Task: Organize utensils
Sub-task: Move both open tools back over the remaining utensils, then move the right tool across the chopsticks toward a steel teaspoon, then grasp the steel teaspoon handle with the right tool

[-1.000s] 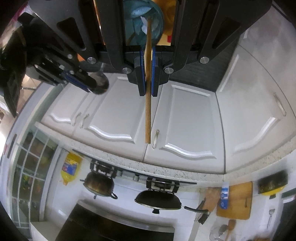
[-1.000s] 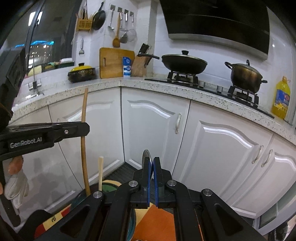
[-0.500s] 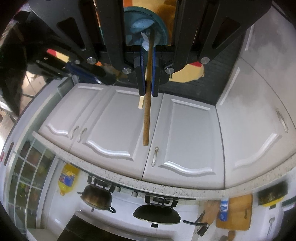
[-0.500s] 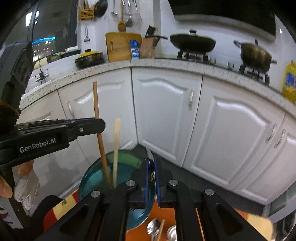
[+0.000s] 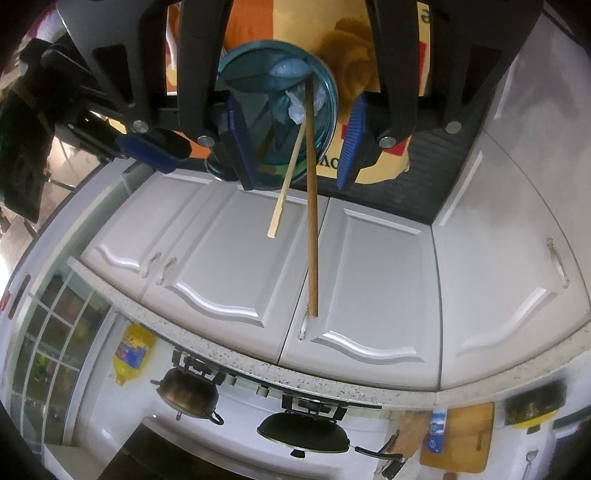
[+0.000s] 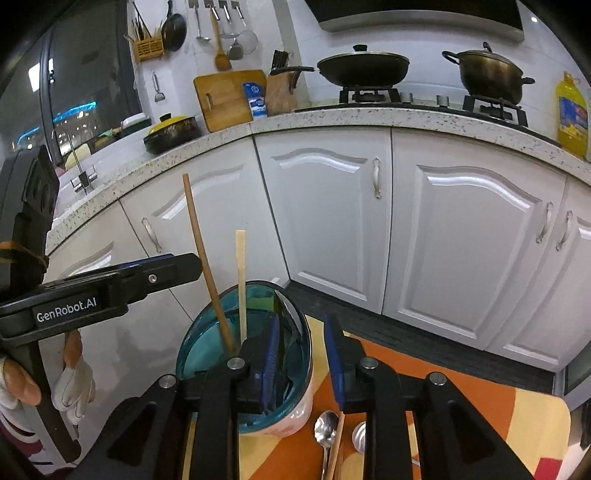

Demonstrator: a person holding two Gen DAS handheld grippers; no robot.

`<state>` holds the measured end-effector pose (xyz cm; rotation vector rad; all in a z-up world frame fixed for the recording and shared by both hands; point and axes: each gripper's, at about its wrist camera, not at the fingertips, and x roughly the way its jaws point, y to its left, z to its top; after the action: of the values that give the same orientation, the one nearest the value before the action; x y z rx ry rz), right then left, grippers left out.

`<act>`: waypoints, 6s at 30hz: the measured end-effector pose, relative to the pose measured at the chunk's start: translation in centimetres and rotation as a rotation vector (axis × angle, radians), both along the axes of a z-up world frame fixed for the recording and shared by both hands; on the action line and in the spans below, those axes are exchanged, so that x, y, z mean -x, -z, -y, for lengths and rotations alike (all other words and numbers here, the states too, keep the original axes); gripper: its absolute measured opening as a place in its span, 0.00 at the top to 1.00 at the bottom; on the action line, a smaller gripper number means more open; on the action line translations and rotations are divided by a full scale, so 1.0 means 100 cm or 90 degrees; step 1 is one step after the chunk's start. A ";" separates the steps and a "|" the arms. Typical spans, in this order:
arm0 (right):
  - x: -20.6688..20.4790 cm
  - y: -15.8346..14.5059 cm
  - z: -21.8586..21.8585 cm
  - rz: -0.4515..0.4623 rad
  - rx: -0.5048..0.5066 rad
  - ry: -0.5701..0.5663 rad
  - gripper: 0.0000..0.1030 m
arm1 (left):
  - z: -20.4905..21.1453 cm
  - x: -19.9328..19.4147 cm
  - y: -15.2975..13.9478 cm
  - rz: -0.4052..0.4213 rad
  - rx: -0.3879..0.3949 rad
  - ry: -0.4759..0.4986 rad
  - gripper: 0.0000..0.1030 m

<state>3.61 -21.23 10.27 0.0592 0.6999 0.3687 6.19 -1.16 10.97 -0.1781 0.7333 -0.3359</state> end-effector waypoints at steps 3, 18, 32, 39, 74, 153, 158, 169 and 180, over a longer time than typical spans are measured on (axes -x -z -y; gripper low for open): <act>0.012 -0.003 0.005 0.001 -0.006 0.008 0.77 | -0.003 0.014 -0.008 0.022 0.003 -0.003 0.57; 0.080 0.007 0.054 -0.022 -0.004 0.084 0.63 | 0.052 0.084 -0.015 0.052 -0.039 0.104 0.51; 0.128 0.012 0.106 -0.048 -0.002 0.159 0.60 | 0.098 0.121 -0.002 0.013 -0.047 0.201 0.51; 0.140 0.001 0.114 -0.034 0.003 0.176 0.60 | 0.094 0.129 -0.003 0.018 -0.043 0.199 0.51; 0.096 0.114 0.048 -0.204 -0.021 0.014 0.65 | 0.069 0.107 0.113 -0.172 -0.054 0.146 0.51; 0.124 0.106 0.074 -0.248 -0.147 0.064 0.69 | 0.090 0.112 0.153 -0.251 -0.085 0.232 1.00; 0.113 0.115 0.034 -0.257 -0.080 -0.012 0.70 | 0.080 0.106 0.143 -0.236 -0.085 0.186 0.85; 0.096 0.138 0.041 -0.282 -0.047 0.037 0.73 | 0.057 0.088 0.133 -0.238 -0.067 0.129 0.78; 0.090 0.138 0.015 -0.242 0.042 0.004 0.95 | 0.053 0.088 0.133 -0.237 -0.067 0.117 0.78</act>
<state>-5.34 -22.73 -3.54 0.0696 1.0867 0.3308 -2.66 -6.47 -2.35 -0.0733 1.1370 -0.4443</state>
